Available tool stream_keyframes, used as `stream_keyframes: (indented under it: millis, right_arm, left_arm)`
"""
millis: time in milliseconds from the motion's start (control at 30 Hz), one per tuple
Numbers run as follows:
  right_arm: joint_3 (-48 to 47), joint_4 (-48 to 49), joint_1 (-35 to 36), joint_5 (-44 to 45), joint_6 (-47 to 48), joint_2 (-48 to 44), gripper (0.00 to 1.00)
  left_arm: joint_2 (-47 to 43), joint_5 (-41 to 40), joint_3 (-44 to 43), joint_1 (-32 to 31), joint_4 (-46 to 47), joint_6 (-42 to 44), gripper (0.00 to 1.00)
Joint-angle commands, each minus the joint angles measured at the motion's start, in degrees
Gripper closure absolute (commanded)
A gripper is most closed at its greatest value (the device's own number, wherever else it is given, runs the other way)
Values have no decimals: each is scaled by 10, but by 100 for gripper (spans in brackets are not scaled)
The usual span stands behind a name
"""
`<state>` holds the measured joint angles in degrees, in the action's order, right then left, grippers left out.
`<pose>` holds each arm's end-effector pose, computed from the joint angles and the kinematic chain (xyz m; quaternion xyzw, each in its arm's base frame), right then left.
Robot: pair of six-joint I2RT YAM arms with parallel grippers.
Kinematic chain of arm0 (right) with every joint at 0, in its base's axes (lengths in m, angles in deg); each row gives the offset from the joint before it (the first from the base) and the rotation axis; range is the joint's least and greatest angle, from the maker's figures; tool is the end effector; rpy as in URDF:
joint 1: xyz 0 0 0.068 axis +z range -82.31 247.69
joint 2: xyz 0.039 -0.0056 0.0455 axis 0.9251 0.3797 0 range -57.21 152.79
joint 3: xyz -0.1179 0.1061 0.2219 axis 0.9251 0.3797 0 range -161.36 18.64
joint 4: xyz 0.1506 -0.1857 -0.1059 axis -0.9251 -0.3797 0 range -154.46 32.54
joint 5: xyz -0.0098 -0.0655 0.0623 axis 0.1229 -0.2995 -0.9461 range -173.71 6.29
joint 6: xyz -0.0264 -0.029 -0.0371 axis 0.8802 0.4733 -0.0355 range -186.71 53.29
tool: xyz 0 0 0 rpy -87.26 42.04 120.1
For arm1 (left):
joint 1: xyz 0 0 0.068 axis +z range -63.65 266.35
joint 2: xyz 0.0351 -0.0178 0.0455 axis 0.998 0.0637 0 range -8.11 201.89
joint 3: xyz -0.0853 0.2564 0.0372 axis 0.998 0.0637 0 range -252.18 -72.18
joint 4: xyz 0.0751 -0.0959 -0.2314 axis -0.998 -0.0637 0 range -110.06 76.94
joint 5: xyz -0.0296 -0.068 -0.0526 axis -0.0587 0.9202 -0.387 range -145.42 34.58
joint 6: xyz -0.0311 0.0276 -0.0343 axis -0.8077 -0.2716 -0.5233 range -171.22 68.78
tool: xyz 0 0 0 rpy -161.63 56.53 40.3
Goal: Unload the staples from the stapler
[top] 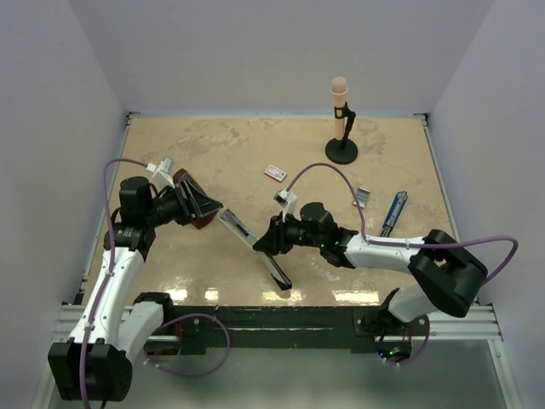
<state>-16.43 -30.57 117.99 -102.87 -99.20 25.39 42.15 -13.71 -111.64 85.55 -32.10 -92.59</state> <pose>0.1803 0.2356 0.1970 -0.2191 0.7864 0.4736 0.3304 0.1901 -0.0262 0.2794 -0.1130 0.8204 -0.4559 0.3261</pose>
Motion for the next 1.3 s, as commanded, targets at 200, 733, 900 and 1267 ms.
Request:
stream_keyframes:
  millis: [200,733,900,1267]
  right_arm:
    - [32,334,-83,-184,-292,66,100]
    - [77,763,-135,-258,-553,274,100]
    - [70,838,-139,-251,-646,308,100]
    - [78,839,-140,-229,-706,276,100]
  left_arm:
    - [-32,0,1,-3,38,12,38]
    - [-51,-45,-30,-3,-10,15,38]
    - [-49,-47,-29,-3,-12,16,37]
    - [-49,-55,-29,-3,-15,19,38]
